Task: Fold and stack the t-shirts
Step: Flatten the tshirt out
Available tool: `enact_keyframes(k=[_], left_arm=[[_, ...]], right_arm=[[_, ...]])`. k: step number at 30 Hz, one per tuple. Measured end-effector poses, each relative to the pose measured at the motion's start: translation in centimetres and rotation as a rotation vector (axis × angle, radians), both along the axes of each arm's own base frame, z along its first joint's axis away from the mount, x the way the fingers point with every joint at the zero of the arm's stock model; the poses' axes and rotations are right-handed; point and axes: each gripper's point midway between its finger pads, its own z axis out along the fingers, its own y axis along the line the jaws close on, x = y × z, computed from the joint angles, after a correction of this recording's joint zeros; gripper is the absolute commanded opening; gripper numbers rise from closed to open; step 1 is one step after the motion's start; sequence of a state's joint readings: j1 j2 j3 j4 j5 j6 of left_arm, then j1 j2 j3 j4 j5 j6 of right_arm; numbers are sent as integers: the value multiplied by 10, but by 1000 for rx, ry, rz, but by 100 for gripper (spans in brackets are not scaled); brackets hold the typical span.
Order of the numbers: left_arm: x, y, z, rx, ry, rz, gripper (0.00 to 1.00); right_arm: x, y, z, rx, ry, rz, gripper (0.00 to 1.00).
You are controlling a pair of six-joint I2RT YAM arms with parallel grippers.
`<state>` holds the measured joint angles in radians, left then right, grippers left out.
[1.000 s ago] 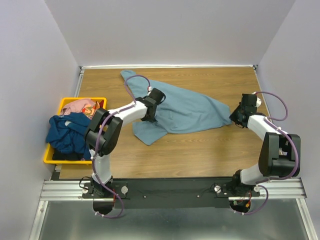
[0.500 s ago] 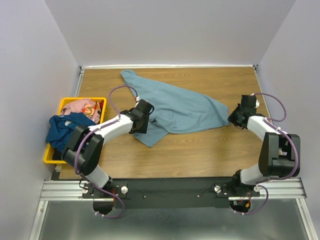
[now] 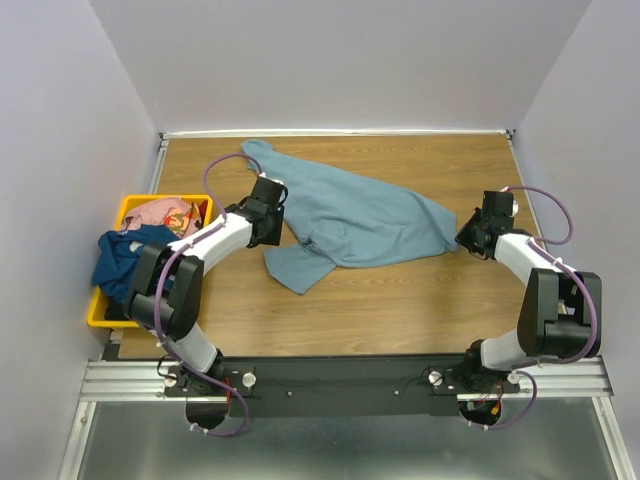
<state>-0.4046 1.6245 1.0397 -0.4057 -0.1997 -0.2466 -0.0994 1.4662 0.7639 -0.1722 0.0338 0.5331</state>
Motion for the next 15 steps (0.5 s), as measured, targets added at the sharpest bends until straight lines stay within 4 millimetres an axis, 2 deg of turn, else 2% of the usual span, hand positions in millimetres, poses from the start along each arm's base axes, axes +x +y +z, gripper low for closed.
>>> enact_keyframes(k=[9,15], left_arm=[[-8,-6,-34,-9,116,-68,50],[-10,-7,-40,-8,135,-77,50]], right_arm=[[-2,0,2,-2,-7,3,1],[-3,0,6,-4,-19,3,1]])
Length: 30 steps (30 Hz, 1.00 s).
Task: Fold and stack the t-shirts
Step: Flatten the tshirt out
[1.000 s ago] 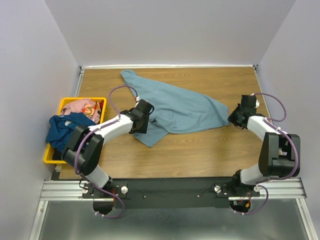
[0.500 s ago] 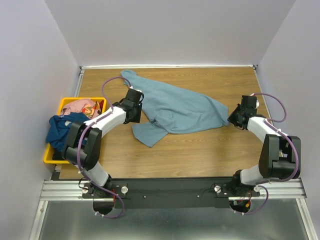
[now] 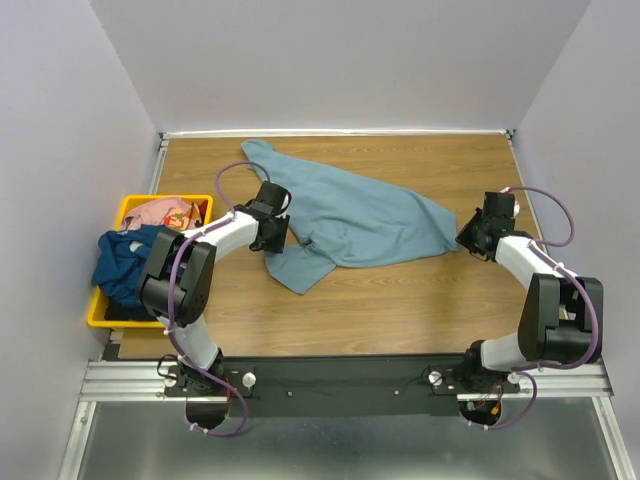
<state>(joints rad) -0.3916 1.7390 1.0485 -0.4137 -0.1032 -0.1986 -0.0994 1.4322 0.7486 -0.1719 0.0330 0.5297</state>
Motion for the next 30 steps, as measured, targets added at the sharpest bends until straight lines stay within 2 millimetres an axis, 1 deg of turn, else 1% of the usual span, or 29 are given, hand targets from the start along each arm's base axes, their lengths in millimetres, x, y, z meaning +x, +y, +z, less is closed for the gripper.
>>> enact_keyframes(k=[6,8,9,10,11,14,15,17,22,25,27,28,30], left_arm=[[0,-1,-1,-5,3,-2,50],[-1,-2,-2,-9,2,0,46],[-1,-2,-2,-15,1,2,41],[-1,-3,-2,-21,0,2,38],[-2,-4,-2,-33,-1,3,32],[-3,-6,-2,-54,-7,7,23],[-3,-7,-2,-61,-8,6,13],[-4,-8,-2,-68,-7,8,0],[-4,-8,-1,-74,-6,14,0],[-6,1,2,-69,14,45,0],[2,12,13,-67,20,90,0],[14,18,26,-74,-1,119,0],[44,29,63,-97,-73,175,0]], right_arm=[[0,0,0,0,-1,0,1],[0,0,0,0,-1,0,1],[0,0,0,0,-1,0,1],[0,0,0,0,0,0,1],[0,0,0,0,-1,0,1],[0,0,0,0,-1,0,1],[0,0,0,0,-1,0,1],[0,0,0,0,-1,0,1],[0,0,1,0,-3,0,1],[3,0,4,0,-9,-1,1],[11,-1,14,-2,-34,-1,1],[17,-2,22,-2,-47,-3,1],[36,-4,46,-8,-94,-5,1]])
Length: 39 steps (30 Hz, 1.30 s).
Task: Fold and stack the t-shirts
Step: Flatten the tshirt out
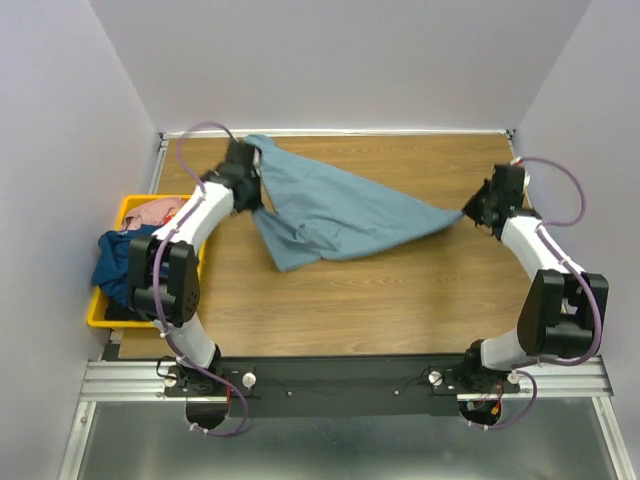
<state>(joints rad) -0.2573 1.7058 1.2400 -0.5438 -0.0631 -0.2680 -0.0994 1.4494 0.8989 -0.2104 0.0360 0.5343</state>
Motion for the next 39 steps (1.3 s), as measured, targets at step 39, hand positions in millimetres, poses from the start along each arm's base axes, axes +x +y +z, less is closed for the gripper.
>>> enact_keyframes(k=[39], left_arm=[[-199,98,632,-242,-1693,171,0]], right_arm=[[-160,-2,542,-528,-1221,25,1]])
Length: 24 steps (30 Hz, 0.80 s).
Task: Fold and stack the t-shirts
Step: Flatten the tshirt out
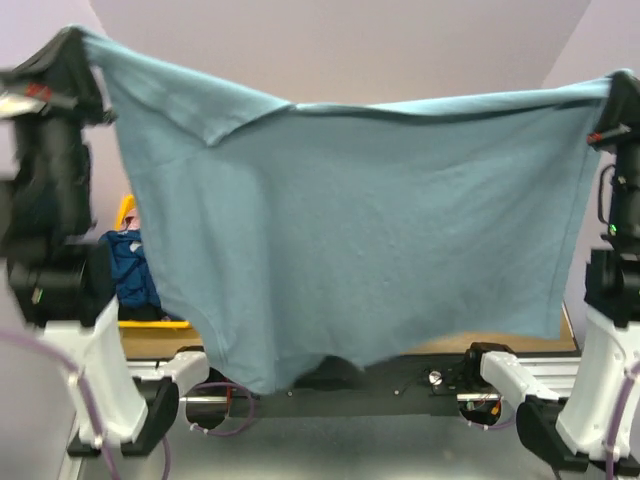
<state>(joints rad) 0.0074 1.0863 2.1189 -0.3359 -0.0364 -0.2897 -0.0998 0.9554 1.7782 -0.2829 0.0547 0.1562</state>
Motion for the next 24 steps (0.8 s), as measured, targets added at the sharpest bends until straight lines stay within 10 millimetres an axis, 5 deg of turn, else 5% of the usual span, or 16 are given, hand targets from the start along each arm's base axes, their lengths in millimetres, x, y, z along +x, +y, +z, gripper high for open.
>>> enact_keyframes(k=[3,7,12,13,15,16,19,21,24], left_arm=[[81,-4,-36,30,145,-16,0],[201,-14,-125,59,390,-69,0],[333,-34,-296,83,762,-140,0],[349,-39,-327,86,823,-154,0],[380,-53,-402,93,961,-191,0],[387,-56,-422,94,996,-201,0],[405,-70,-504,93,1141,-245,0],[411,-74,-545,86,1210,-265,0],[415,-77,-579,66,1265,-284,0]], right_arm=[[50,-2,-33,8,116,14,1],[124,-9,-109,49,319,21,1],[208,-21,-261,132,633,-5,1],[223,-25,-312,156,733,-18,1],[236,-28,-372,184,847,-37,1],[241,-30,-410,198,920,-51,1],[255,-34,-487,219,1059,-76,1],[265,-37,-523,220,1113,-89,1],[277,-41,-561,223,1170,-105,1]])
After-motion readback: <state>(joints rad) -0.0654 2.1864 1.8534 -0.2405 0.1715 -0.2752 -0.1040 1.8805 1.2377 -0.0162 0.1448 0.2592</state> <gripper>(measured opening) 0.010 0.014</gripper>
